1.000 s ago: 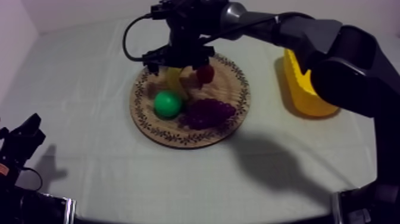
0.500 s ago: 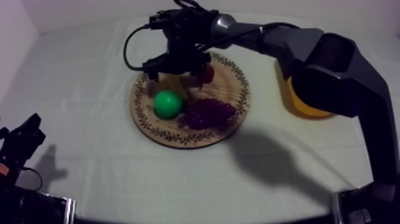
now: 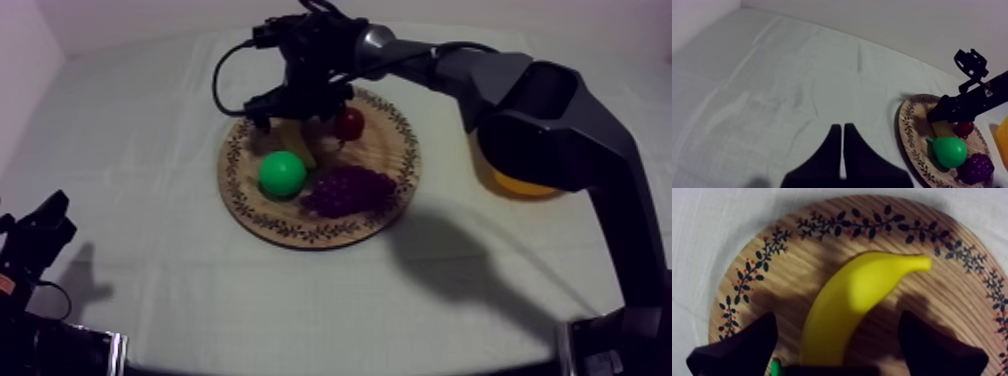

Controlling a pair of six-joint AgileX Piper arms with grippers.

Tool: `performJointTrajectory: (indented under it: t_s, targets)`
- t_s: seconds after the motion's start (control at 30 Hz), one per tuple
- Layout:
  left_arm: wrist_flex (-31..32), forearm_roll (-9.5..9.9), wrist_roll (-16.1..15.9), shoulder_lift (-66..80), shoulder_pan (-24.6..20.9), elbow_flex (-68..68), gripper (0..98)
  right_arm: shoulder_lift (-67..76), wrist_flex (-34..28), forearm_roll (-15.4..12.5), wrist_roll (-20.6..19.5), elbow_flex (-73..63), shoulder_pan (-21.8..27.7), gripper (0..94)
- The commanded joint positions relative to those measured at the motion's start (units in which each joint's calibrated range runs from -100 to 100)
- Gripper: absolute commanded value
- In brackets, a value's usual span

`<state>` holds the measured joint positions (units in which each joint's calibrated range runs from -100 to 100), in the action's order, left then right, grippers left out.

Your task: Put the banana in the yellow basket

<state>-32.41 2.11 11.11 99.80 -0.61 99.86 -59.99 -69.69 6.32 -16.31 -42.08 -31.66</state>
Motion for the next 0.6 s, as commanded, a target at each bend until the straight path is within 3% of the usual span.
performJointTrajectory:
  t_s: [0.0,0.4,0.57]
  targets:
    - [0.0,0.02,0.0,0.0,0.0,0.0,0.1,-0.1,0.3,-0.1,0.1,-0.2,0.0,61.6]
    - [0.0,0.02,0.0,0.0,0.0,0.0,0.1,-0.4,1.5,-2.2,3.0,-0.3,0.0,33.5]
    - [0.0,0.02,0.0,0.0,0.0,0.0,0.1,-0.5,1.7,-2.4,3.5,-0.2,0.0,25.9]
